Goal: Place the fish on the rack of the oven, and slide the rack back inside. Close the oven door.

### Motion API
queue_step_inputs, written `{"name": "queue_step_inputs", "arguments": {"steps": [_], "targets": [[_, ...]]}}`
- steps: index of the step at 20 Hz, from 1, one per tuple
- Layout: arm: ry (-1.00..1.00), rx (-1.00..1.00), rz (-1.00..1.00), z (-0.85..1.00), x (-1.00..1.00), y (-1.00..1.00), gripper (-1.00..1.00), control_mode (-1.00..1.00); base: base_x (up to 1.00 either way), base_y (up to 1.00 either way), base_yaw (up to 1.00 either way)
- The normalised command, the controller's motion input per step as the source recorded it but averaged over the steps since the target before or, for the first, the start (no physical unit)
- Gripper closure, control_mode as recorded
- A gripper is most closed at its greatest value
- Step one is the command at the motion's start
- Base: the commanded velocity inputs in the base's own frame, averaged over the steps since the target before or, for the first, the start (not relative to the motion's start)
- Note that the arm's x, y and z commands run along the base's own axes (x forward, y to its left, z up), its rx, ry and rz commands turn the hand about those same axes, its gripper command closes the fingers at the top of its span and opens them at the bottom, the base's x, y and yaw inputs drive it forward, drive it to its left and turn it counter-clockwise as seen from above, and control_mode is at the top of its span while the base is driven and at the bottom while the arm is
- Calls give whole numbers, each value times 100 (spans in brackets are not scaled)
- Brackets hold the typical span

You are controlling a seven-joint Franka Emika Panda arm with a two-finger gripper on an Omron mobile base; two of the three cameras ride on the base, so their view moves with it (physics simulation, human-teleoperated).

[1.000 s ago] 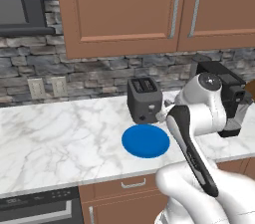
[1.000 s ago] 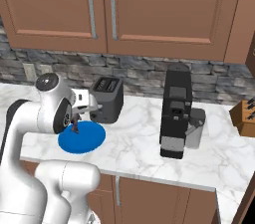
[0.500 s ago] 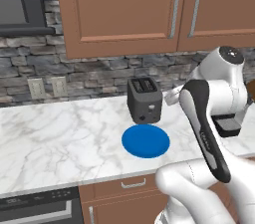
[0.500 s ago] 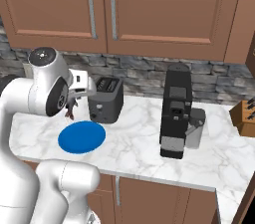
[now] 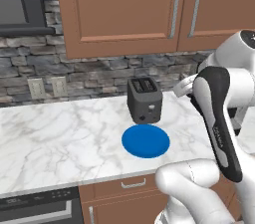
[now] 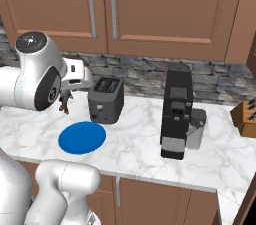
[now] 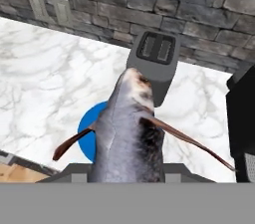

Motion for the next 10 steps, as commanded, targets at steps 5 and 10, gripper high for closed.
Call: {"name": "queue_step_inputs", "arguments": {"steps": [5,10], "targets": [[-9,0,7,22,-42,-7,100,-100,0,0,0],[-9,0,4,10,-34,-2,100,-100,0,0,0]]}}
